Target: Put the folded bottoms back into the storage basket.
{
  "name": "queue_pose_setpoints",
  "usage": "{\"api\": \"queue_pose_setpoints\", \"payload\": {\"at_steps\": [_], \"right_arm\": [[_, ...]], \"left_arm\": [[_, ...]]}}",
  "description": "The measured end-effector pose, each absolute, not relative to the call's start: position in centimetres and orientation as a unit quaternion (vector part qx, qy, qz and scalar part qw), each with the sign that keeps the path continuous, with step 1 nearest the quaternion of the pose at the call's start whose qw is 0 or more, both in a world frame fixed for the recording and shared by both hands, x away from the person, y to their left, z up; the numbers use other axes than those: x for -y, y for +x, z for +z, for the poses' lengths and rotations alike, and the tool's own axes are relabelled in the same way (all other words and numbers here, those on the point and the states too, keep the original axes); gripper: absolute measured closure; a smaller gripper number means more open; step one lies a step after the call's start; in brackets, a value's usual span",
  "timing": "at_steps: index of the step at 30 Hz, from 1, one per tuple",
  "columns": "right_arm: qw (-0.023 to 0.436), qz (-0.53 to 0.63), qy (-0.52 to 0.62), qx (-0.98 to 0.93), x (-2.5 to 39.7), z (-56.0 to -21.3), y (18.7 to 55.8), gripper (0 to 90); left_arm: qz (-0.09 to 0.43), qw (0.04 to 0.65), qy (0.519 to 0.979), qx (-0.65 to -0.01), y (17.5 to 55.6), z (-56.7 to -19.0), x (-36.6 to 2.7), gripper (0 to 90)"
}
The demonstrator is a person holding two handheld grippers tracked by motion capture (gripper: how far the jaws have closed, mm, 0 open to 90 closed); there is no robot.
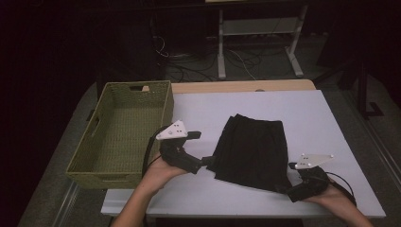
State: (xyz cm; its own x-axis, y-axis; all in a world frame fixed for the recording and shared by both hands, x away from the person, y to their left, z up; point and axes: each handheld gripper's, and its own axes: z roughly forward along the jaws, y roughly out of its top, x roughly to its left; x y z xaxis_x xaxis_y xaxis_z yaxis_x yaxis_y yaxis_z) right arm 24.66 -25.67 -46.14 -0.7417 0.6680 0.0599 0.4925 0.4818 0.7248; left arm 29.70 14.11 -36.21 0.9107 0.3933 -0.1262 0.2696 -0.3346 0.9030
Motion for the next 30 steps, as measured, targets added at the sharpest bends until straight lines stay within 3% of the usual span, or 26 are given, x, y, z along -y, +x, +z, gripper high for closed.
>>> {"api": "queue_pose_setpoints", "payload": {"at_steps": [30], "right_arm": [[0.114,0.373,0.337,-0.857,25.9,-46.4,24.7,0.9]], "left_arm": [[0.047,0.492,0.838,-0.229,29.9,-42.7,-10.9,0.6]]}}
